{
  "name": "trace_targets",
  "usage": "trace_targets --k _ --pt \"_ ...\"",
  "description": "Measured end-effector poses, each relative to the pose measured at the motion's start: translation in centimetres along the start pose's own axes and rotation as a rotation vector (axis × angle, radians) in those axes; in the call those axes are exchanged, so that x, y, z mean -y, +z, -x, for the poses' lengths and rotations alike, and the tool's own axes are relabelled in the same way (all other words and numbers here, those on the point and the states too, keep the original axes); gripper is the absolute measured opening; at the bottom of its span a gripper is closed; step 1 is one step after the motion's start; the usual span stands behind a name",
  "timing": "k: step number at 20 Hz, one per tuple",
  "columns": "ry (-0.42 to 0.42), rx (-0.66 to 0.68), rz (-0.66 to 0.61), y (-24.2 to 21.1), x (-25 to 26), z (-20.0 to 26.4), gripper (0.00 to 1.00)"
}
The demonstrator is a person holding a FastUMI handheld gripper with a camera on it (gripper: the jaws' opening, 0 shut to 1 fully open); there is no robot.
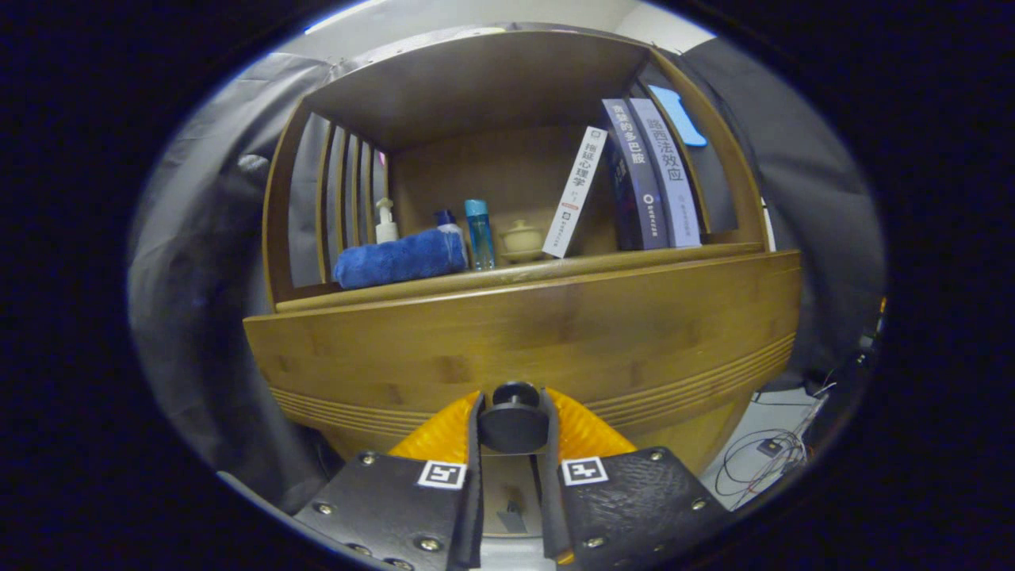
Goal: Pull open the drawer, take out the items inside it, and place them on the countertop above the cabinet.
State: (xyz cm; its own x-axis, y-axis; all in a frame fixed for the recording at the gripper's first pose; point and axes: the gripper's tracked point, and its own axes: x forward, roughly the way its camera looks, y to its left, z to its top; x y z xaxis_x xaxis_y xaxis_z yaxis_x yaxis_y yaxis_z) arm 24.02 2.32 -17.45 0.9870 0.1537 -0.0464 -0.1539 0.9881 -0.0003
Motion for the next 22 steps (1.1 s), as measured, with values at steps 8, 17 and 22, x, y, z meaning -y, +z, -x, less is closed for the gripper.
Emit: trace_targets --k 8,17,22 --pt "0.012 -0.049 0.030 -1.7 -0.1 7.8 0.30" --pt "-0.002 -0.046 0.009 -2.3 -0.3 14.5 0.30" --pt "-0.034 0.002 0.034 -0.7 1.9 18.2 0.03"
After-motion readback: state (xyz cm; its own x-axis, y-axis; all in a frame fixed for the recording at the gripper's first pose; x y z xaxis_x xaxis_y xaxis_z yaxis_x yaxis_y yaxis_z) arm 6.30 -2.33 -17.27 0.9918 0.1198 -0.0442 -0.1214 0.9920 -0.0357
